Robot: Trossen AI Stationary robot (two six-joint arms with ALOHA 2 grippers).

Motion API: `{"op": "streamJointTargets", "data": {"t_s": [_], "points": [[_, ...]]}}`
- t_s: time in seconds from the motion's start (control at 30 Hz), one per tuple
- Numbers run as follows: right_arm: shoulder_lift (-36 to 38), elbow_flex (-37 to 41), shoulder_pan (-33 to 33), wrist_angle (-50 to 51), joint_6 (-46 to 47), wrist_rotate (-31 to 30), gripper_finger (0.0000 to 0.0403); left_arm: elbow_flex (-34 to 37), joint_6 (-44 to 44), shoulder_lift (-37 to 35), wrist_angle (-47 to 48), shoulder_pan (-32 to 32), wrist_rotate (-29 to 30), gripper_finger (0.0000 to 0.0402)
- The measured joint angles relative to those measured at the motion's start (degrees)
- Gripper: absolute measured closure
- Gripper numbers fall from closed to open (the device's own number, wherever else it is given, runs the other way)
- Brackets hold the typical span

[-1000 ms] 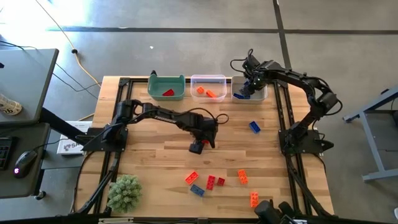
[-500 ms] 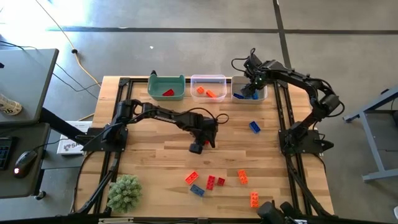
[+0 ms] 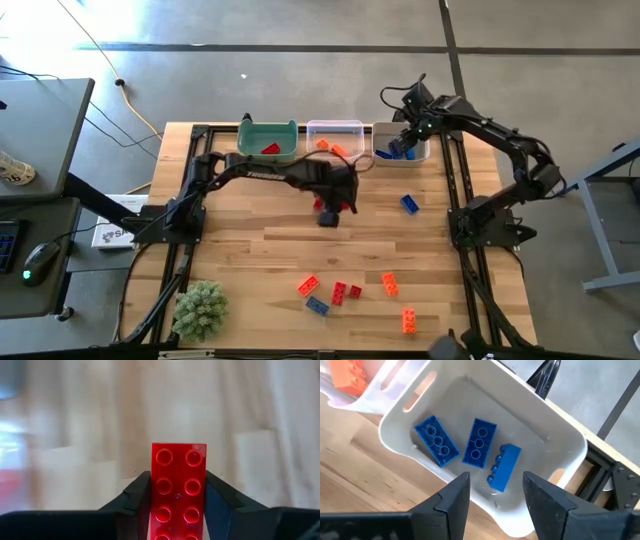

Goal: Sort & place blocks by color
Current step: Put the red game piece into the blue bin

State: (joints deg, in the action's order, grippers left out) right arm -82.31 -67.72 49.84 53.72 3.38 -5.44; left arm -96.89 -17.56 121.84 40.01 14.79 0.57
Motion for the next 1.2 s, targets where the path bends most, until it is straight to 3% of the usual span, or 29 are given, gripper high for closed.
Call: {"op": "streamJointTargets", "data": {"t_s": [0.4, 0.8, 1.2], "points": [[1.8, 0.0, 0.0, 0.0, -2.4, 0.2, 0.0234, -7.6, 0.9, -0.4, 9.3, 11.2, 10.6, 0.0291], [1.8, 0.0, 0.0, 0.0, -1.8, 0.4, 0.0233, -7.2, 5.4, -1.0, 16.1, 25.0, 10.0, 0.0291], [1.8, 0.0, 0.0, 0.5, 9.5, 1.1, 0.0233, -7.2, 5.4, -1.1, 20.2, 31.6, 9.8, 0.0291]]}}
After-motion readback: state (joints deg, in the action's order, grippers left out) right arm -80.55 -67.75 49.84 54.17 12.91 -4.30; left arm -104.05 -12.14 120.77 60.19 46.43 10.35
